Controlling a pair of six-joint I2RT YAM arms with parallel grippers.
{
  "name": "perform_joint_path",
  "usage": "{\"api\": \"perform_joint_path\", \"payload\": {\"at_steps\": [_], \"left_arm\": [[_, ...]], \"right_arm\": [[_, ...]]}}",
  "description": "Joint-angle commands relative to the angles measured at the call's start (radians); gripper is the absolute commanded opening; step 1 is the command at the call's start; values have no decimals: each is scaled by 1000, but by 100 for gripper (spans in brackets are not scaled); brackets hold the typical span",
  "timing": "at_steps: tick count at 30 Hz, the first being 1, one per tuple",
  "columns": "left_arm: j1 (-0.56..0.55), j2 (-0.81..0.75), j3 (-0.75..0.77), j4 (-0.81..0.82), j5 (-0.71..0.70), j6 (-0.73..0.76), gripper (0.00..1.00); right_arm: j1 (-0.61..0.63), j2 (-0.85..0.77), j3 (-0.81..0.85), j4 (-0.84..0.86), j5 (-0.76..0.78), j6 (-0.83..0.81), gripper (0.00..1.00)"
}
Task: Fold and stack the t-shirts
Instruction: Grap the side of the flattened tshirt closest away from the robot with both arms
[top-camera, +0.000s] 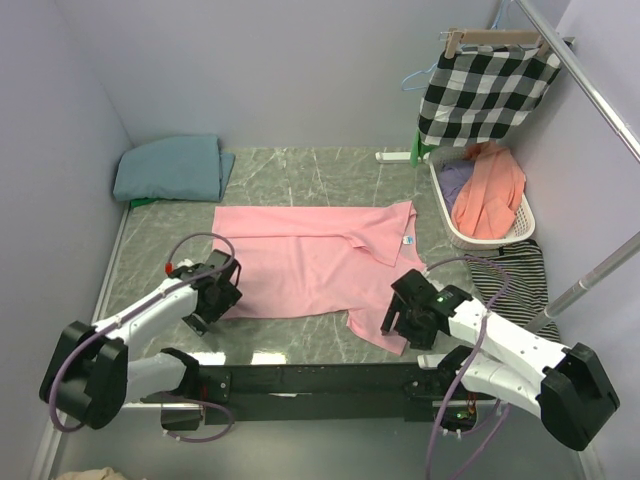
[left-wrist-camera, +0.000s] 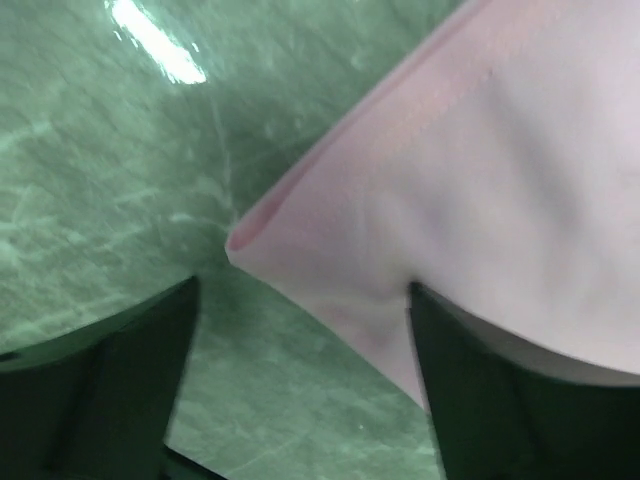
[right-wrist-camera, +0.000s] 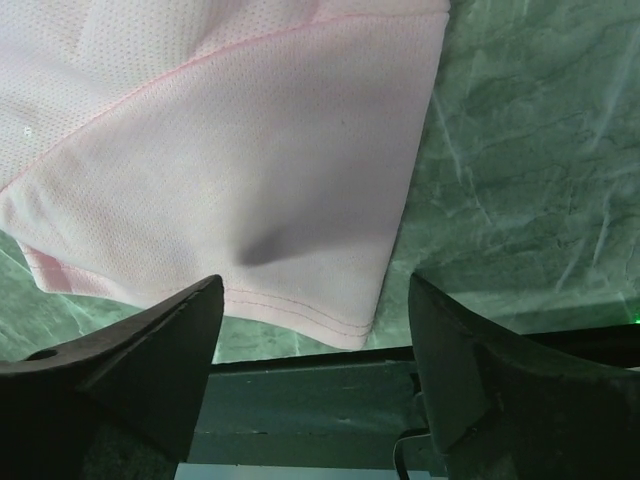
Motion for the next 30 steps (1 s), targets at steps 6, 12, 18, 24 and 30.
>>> {"api": "perform_joint_path", "payload": {"at_steps": [6,12,18,24,30], "left_arm": [[60,-98,-71,76,37,46,35],[62,-87,-76,96,67,60,1],[60,-135,-68,81,71,60,1],[60,-175,-39,55,70,55,1],[60,-199,67,-22,16,72,1]], "right_arm": [[9,12,-25,71,0,9,52],[14,-21,-28,53,11,17,17],[23,-69,1,31,38,11,0],[23,-110,70,-33,127,-6,0],[22,-86,150,-35,198,-55,0]]}}
